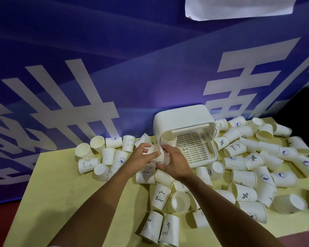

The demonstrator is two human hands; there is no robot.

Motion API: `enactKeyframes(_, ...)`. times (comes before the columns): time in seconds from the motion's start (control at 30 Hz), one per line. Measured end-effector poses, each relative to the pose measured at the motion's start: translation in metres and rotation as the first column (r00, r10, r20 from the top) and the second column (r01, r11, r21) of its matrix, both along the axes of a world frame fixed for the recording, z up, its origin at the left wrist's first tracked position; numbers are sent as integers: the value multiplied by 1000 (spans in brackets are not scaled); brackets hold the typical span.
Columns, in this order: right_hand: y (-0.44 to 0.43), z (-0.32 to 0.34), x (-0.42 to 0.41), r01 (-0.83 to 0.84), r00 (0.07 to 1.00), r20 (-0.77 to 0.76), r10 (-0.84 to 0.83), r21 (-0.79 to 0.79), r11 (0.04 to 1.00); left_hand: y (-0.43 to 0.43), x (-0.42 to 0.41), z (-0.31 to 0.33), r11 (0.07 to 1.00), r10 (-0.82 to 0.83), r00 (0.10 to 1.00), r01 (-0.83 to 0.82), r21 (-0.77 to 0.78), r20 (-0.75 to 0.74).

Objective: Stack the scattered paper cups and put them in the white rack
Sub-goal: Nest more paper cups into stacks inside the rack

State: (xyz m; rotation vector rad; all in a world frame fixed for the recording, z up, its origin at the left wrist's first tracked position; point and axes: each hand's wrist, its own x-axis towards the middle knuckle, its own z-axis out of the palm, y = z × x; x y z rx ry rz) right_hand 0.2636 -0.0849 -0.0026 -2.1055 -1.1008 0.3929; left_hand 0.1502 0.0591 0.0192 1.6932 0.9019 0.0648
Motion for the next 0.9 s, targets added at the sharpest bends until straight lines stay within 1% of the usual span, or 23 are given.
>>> enactKeyframes(0.07, -5, 0, 5, 38, 999, -26, -37, 32, 999, 0, 0, 0, 999, 16, 1000, -15, -53, 22)
enactKeyframes(0.13, -11, 0, 13, 96, 993, -72, -90, 82, 992, -1, -3, -1, 998, 23, 1000, -22, -61, 7)
enactKeyframes(0.27, -21, 1, 25, 288, 945, -205, -255, 153, 945, 1, -12, -14, 999, 29, 989, -25, 33, -144)
enactKeyframes(0.33, -22, 0, 30, 332, 930, -221, -293, 161, 930, 0, -16, -18, 998, 16, 977, -2, 69, -215)
enactKeyframes(0.5, -17, -8, 36, 326, 936, -177, -305, 108, 939, -5, -24, -24, 988, -55, 949, 97, 122, -309)
enactKeyframes(0.63, -14, -13, 37, 327, 933, -191, -305, 93, 941, -7, -31, -28, 983, -80, 936, 131, 129, -342)
enactKeyframes(0.73, -14, -19, 37, 292, 942, -185, -279, 47, 955, -9, -37, -32, 980, -98, 933, 150, 127, -347)
enactKeyframes(0.9, -15, -26, 34, 286, 954, -60, -293, -103, 953, -13, -45, -39, 976, -119, 925, 176, 131, -360)
